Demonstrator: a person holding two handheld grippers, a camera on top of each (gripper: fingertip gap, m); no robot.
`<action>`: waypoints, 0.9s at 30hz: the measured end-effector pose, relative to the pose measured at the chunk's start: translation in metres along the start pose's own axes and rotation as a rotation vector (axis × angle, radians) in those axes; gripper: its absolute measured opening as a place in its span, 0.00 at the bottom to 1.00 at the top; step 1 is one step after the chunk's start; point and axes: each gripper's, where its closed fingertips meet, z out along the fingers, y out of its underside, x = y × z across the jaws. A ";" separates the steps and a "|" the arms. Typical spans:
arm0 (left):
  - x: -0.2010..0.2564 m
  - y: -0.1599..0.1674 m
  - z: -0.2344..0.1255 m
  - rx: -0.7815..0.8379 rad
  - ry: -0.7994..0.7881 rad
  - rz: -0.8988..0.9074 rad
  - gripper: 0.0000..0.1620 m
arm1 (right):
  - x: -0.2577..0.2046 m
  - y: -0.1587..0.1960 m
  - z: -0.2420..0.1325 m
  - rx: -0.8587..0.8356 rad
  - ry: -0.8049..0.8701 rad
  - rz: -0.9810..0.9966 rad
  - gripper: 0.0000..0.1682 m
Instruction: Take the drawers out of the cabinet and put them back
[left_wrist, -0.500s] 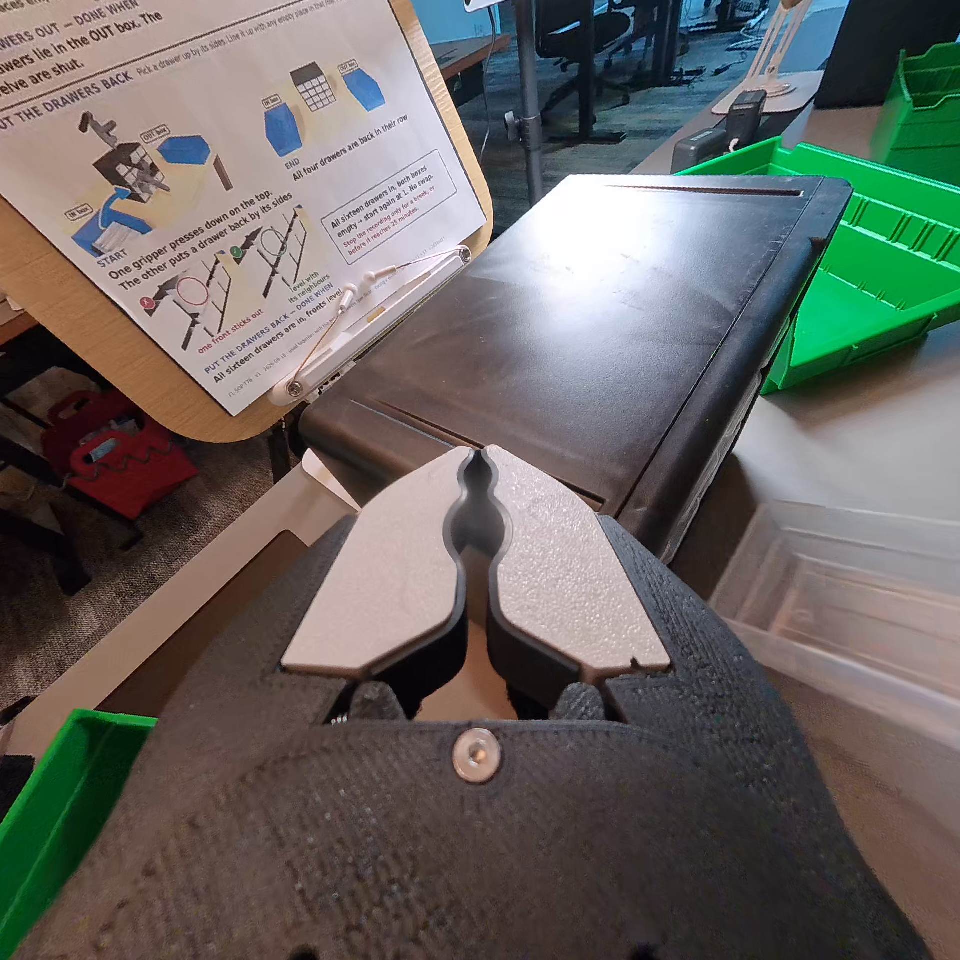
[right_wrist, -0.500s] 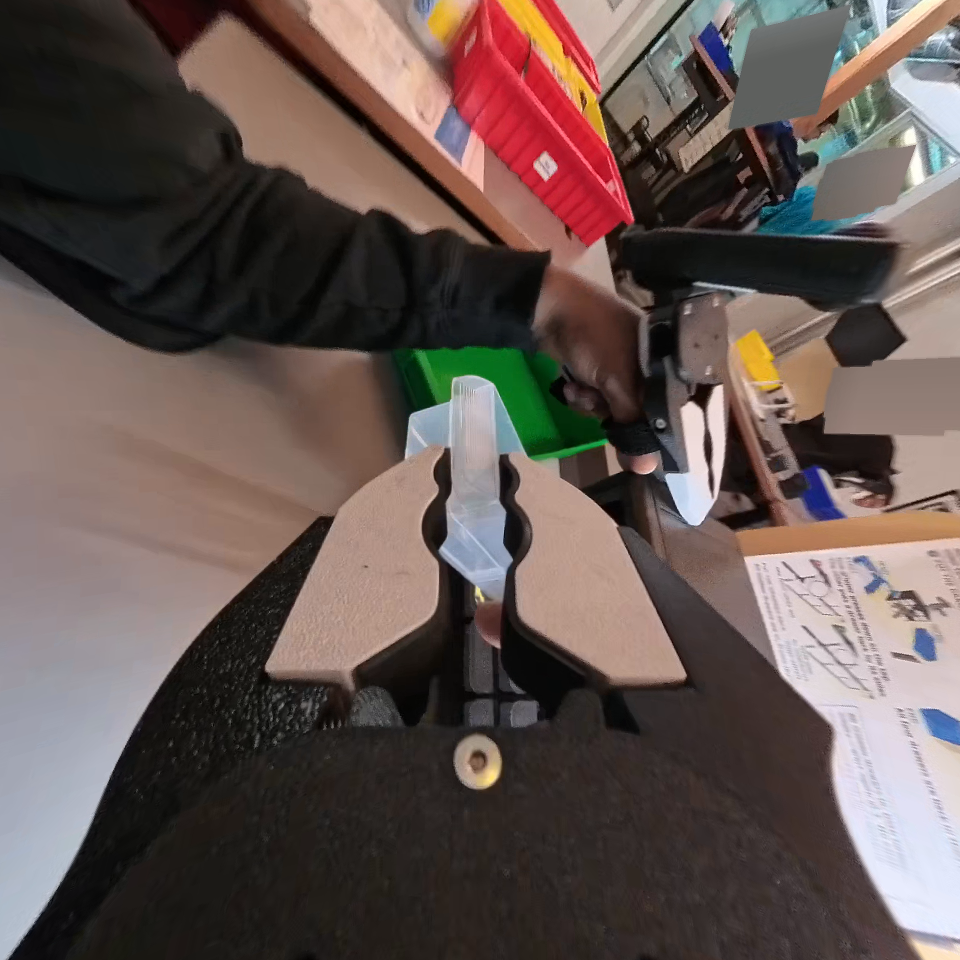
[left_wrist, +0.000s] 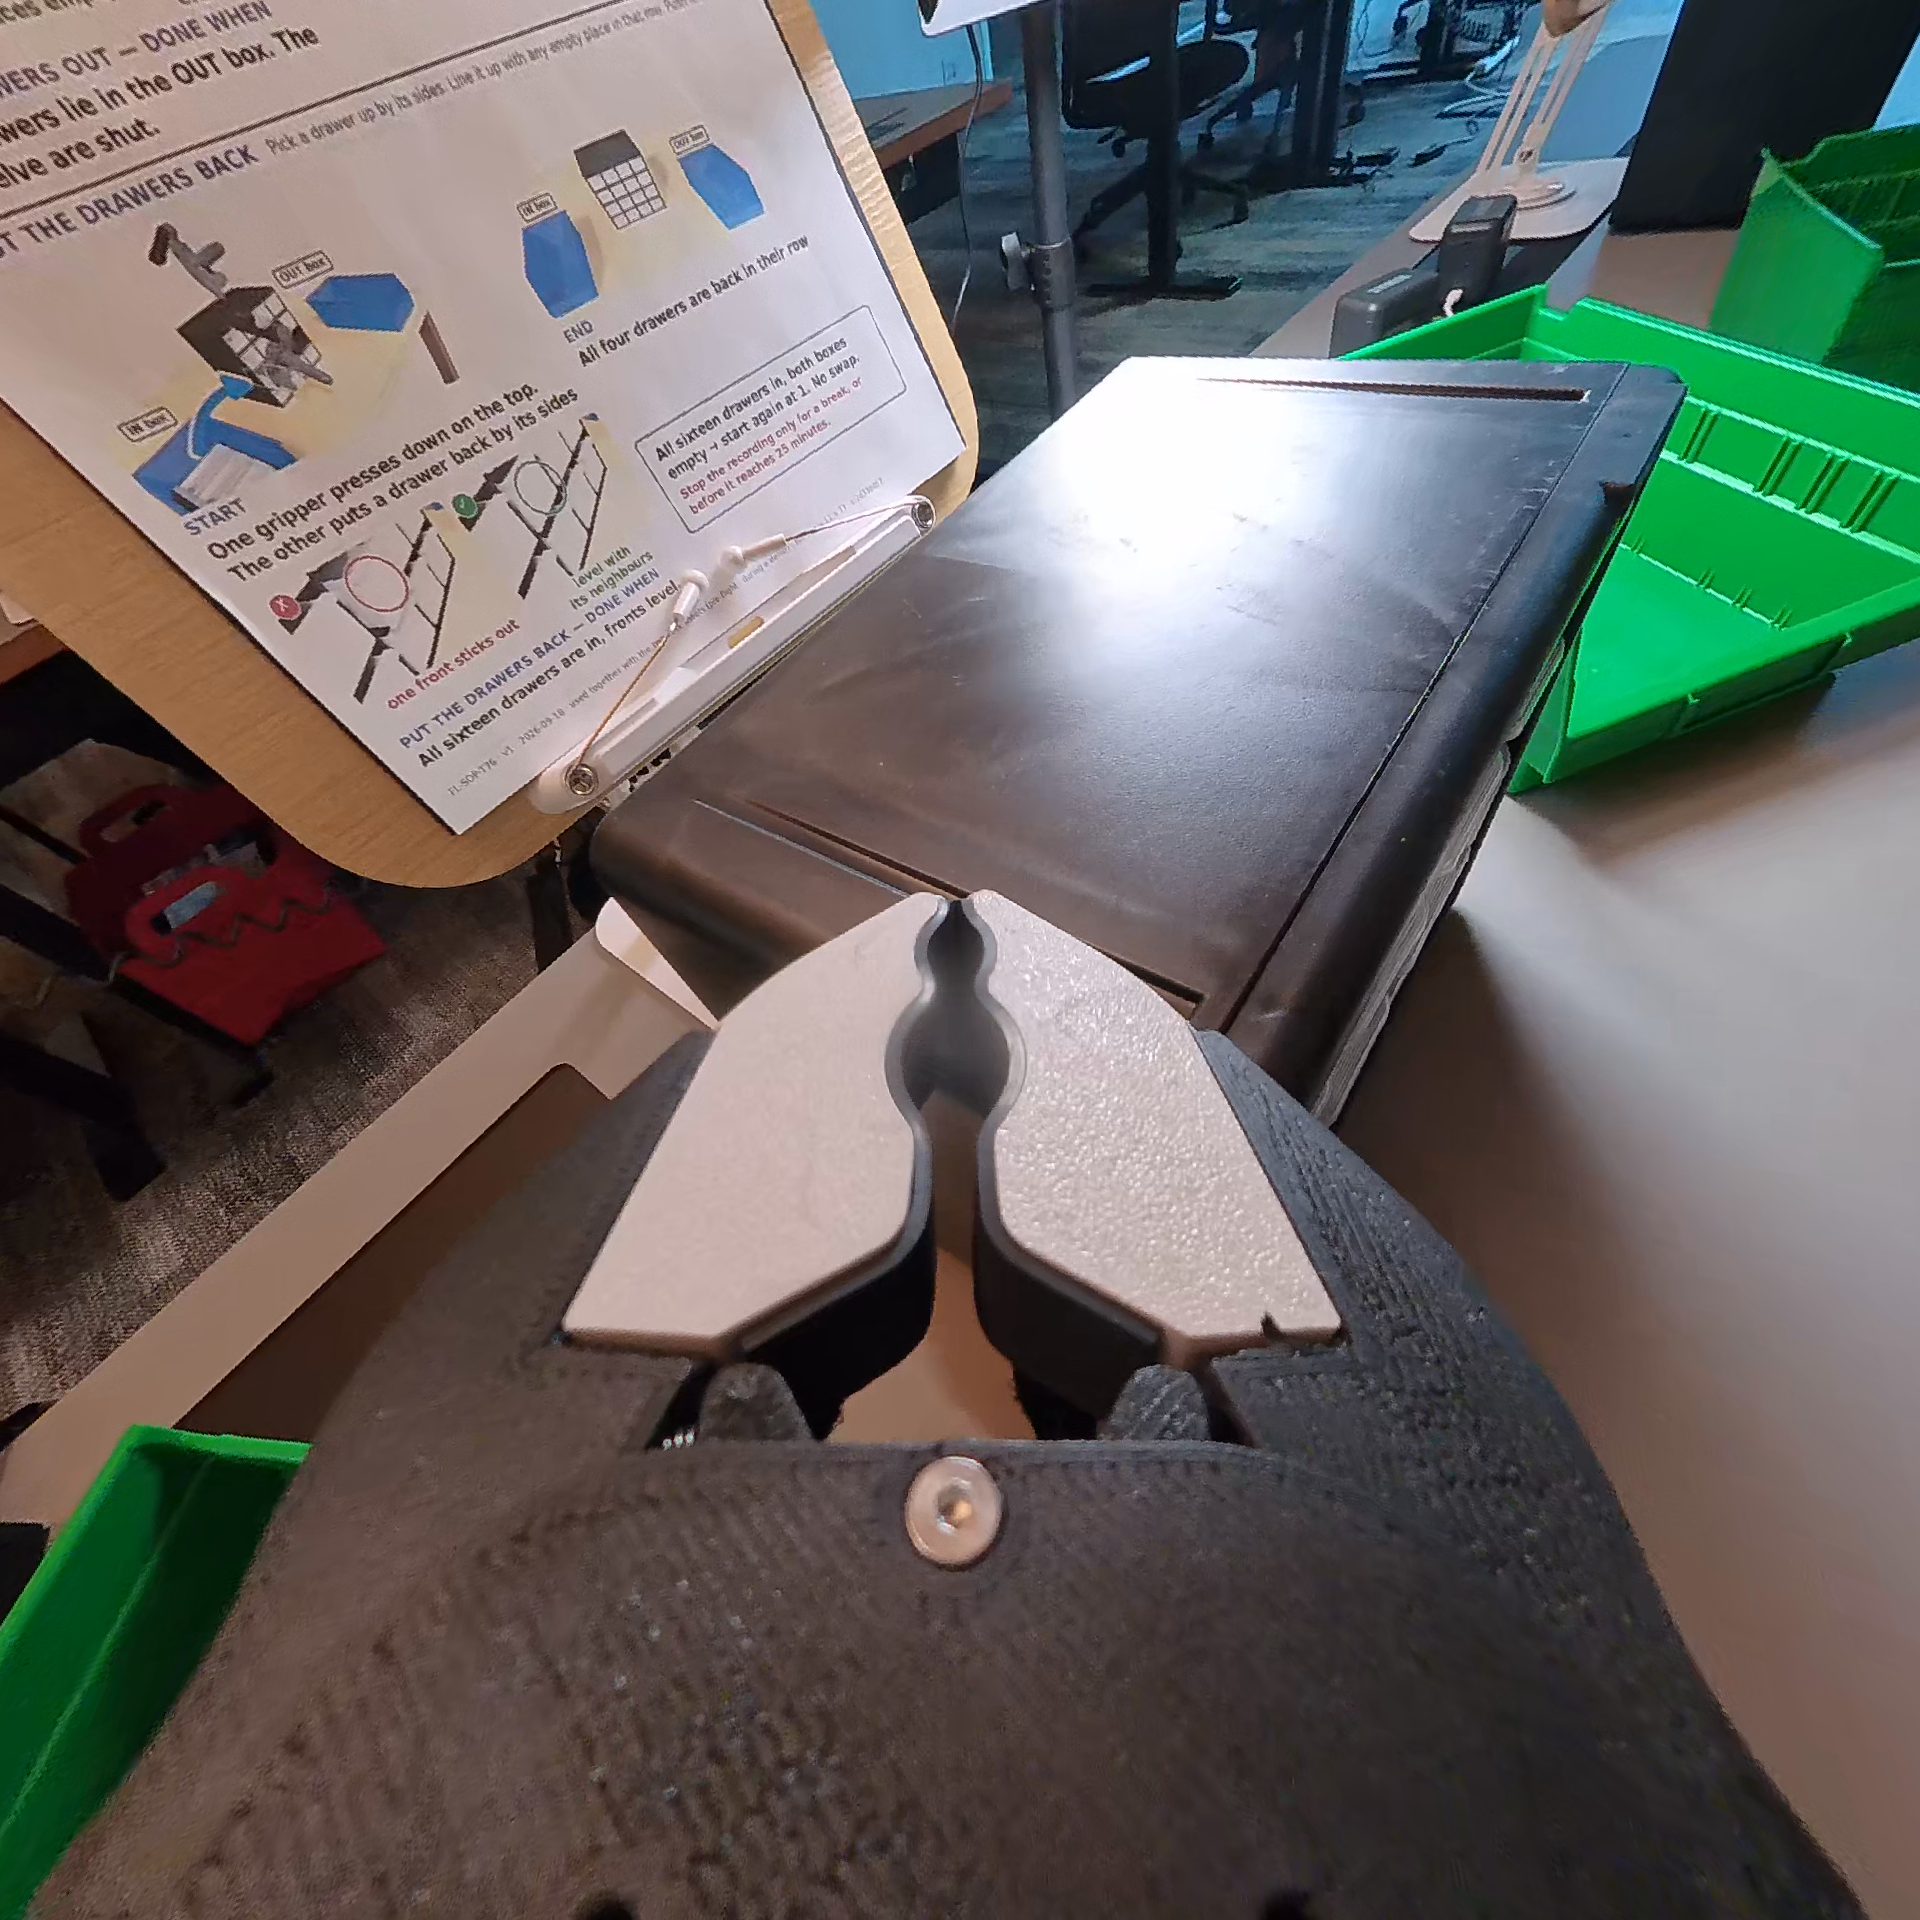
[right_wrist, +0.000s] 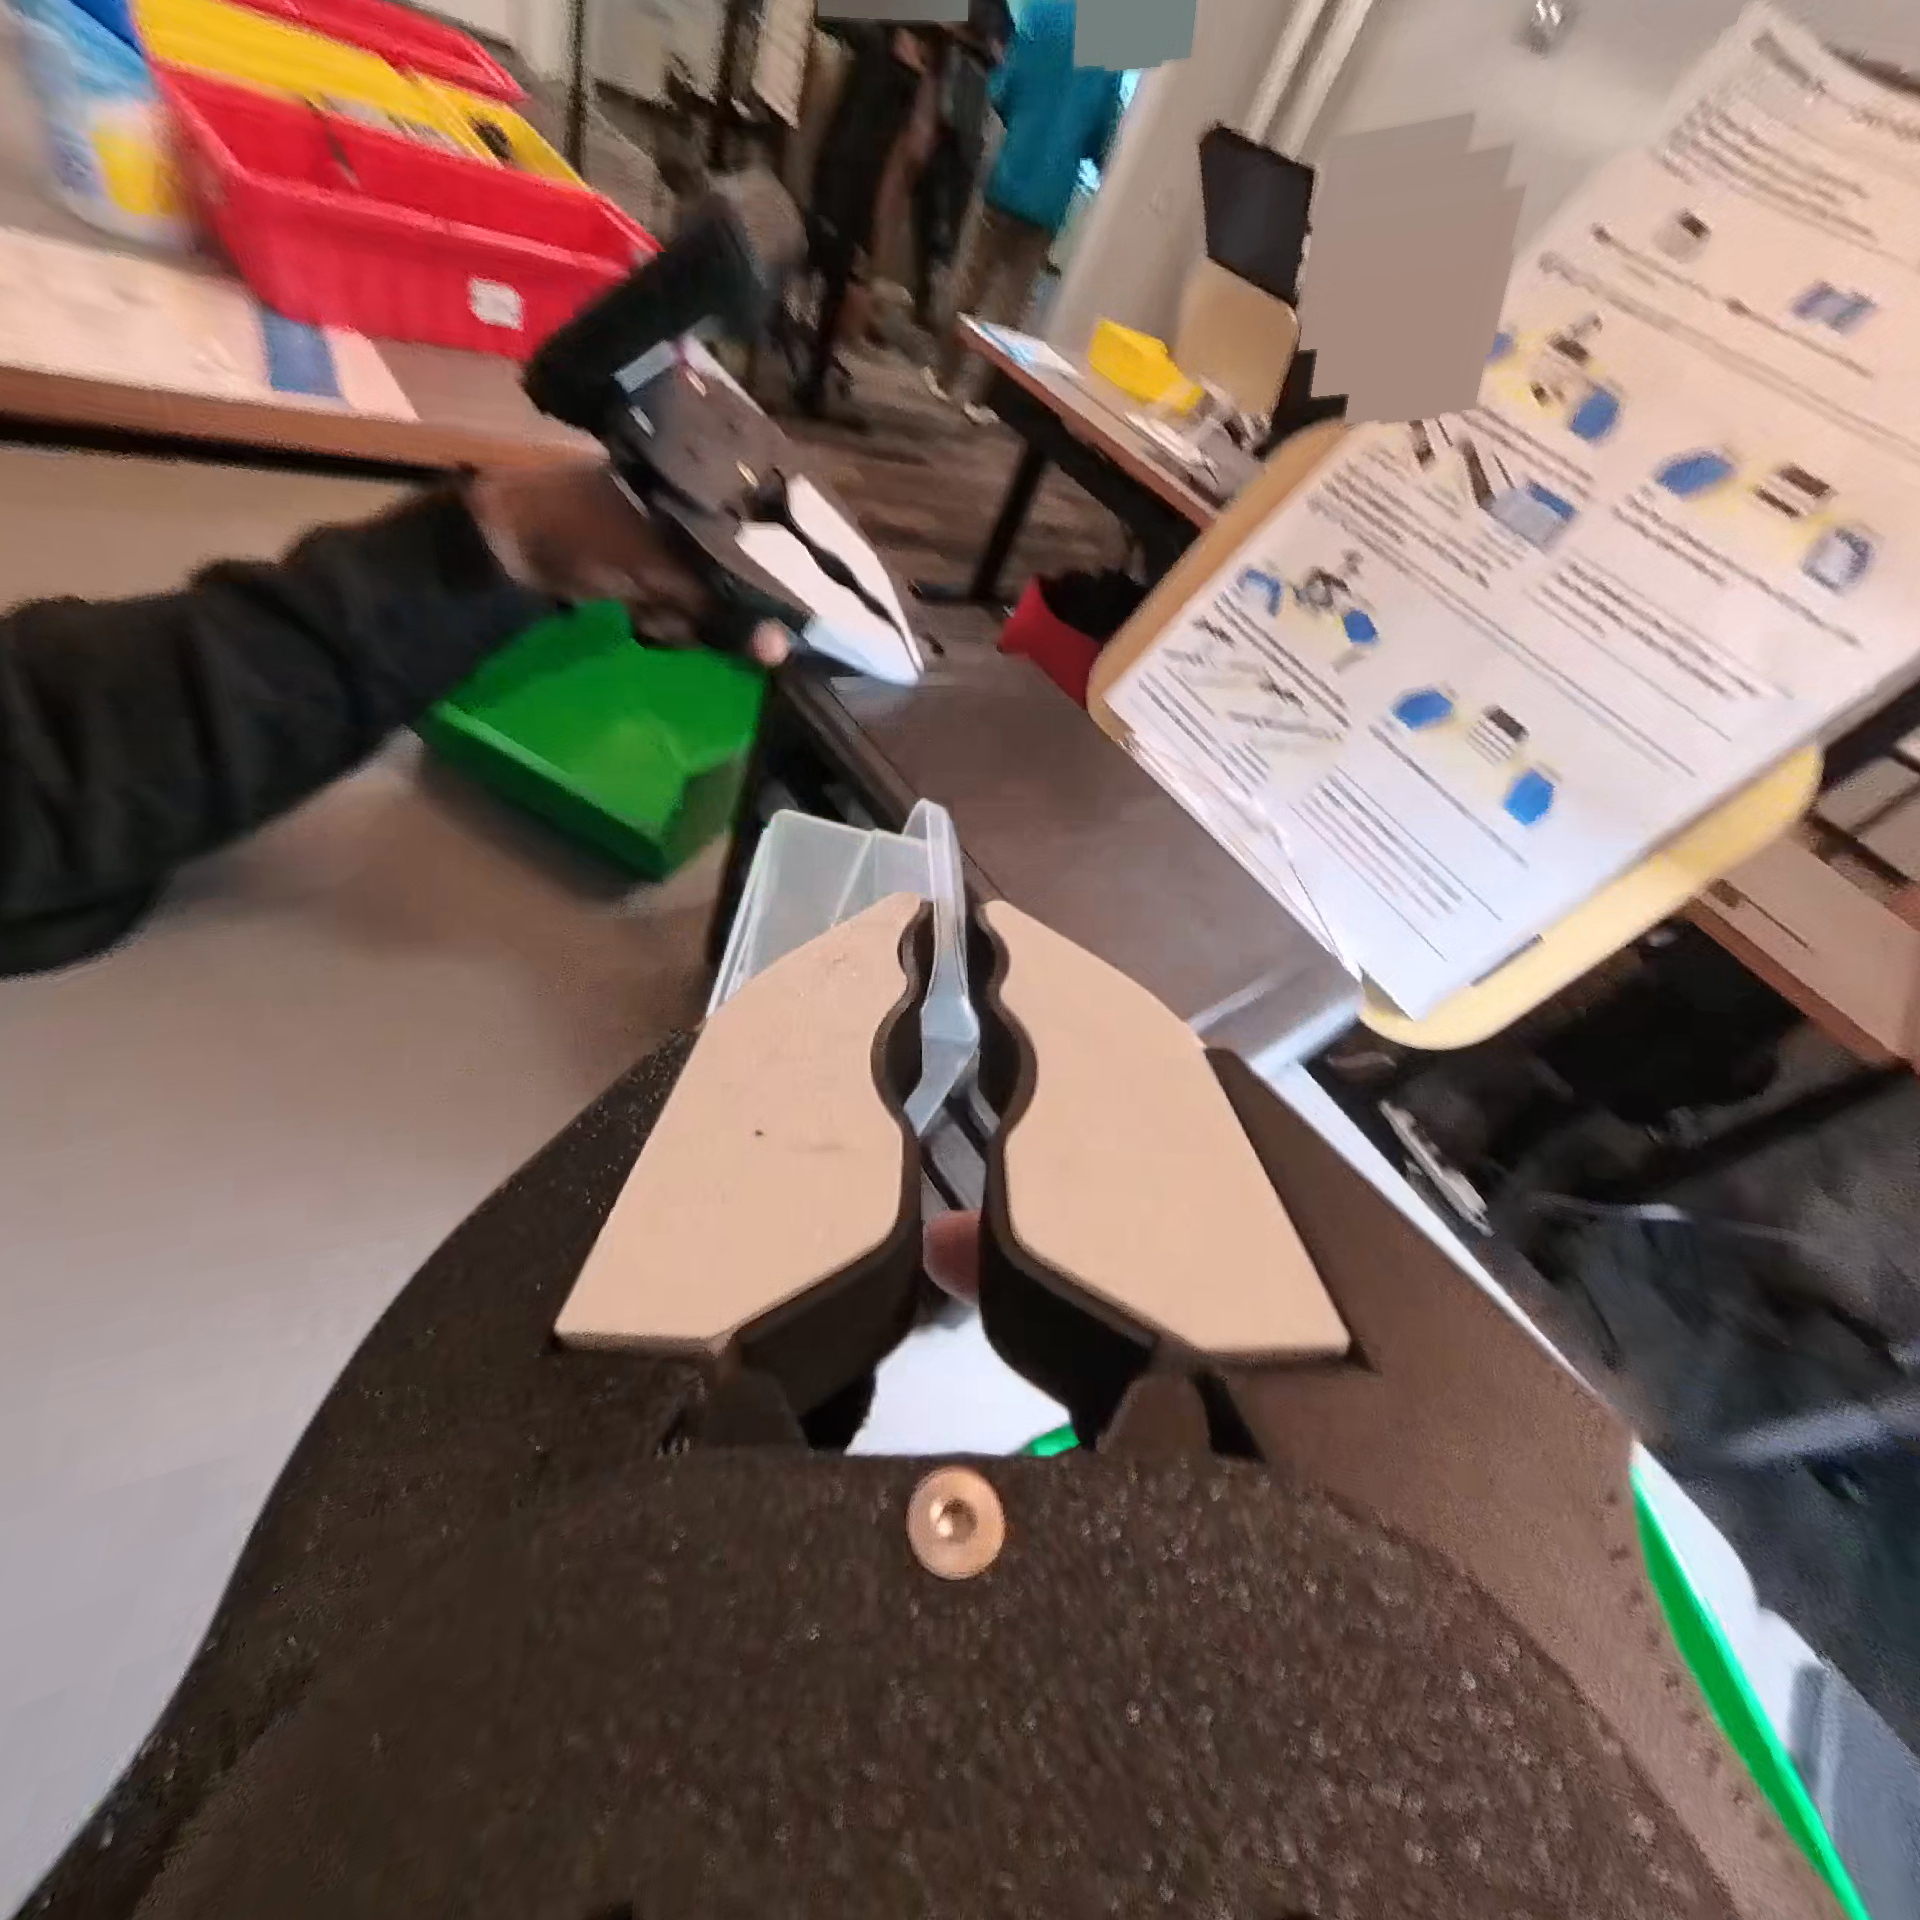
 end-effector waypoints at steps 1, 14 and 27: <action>0.000 0.000 0.000 0.002 0.002 -0.002 0.01 | 0.006 0.009 -0.003 -0.022 0.027 0.006 0.03; 0.000 0.000 0.000 0.001 -0.007 0.002 0.00 | 0.201 0.190 -0.004 -0.643 0.664 -0.465 0.03; 0.000 0.000 0.001 0.013 0.027 -0.018 0.00 | 0.275 0.321 0.038 -0.693 0.754 -0.181 0.06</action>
